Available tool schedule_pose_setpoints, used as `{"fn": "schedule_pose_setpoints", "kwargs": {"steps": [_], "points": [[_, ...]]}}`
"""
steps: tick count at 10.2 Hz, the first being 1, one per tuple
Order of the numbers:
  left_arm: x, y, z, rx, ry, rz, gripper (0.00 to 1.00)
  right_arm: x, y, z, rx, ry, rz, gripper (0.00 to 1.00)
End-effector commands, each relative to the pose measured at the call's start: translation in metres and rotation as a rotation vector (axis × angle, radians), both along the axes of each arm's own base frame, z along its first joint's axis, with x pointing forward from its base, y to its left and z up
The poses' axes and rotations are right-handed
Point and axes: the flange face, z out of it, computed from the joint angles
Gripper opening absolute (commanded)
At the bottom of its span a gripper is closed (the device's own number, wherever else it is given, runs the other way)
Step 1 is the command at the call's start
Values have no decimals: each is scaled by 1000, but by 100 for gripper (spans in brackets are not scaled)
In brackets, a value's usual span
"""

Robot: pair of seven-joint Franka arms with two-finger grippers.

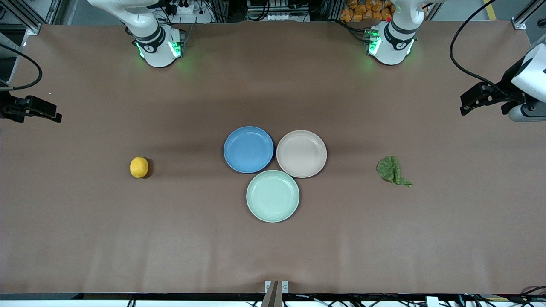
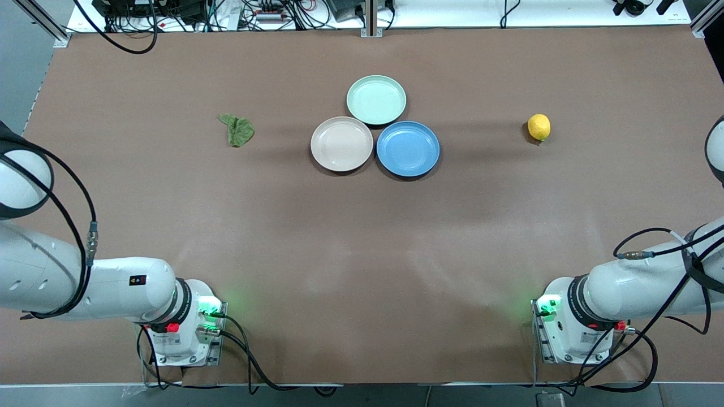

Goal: Place lemon and lettuce in plates
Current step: 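Move the right gripper toward the lemon while the left gripper approaches the lettuce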

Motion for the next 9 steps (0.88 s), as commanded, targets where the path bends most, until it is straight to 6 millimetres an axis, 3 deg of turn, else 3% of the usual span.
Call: {"fn": "schedule_pose_setpoints", "kwargs": {"steps": [1,5,9], "points": [[-5,1,9,9,1,-21,100,-2,0,3,-11,5,-15,100],[-1,10,-3,6,24,-9,100,-2,0,3,-10,5,-15,100],[14,22,-79,5,114,11,100,4,8,-9,-5,8,12,100]]}}
